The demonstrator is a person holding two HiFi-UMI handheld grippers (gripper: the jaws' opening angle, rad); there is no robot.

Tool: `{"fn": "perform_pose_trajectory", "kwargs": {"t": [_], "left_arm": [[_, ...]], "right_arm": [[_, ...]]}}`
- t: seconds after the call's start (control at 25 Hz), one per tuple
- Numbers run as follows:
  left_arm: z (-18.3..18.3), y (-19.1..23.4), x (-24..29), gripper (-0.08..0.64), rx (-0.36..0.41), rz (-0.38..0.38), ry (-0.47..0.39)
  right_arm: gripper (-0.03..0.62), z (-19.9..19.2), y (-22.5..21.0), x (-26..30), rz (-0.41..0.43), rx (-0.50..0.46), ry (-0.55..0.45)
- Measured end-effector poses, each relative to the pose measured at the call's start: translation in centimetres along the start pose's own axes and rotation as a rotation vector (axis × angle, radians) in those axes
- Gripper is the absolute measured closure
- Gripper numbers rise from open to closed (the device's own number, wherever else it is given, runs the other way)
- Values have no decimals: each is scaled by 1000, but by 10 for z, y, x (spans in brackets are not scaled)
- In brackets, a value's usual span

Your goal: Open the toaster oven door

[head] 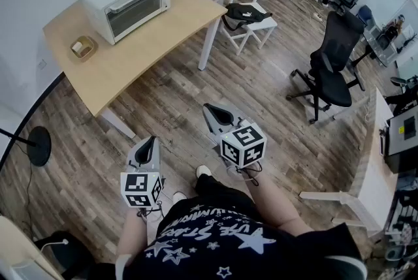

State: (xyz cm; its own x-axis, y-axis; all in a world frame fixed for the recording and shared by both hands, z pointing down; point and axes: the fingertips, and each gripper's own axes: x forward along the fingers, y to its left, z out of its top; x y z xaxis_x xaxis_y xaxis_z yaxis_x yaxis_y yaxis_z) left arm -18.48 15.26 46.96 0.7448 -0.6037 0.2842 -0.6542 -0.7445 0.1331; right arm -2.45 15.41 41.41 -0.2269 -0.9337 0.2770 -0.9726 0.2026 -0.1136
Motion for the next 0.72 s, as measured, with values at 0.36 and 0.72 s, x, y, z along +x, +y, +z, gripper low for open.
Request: {"fn": "perform_pose_trajectory", "kwargs": {"t": [0.36,0.72], "left_arm": [[-7,-10,-6,537,34,-1,20],[-5,-31,24,537,38,36,42]], "right_arm": [[591,-12,-13,-19,-20,18,12],[591,-20,-35,-19,62,72,-35]]}}
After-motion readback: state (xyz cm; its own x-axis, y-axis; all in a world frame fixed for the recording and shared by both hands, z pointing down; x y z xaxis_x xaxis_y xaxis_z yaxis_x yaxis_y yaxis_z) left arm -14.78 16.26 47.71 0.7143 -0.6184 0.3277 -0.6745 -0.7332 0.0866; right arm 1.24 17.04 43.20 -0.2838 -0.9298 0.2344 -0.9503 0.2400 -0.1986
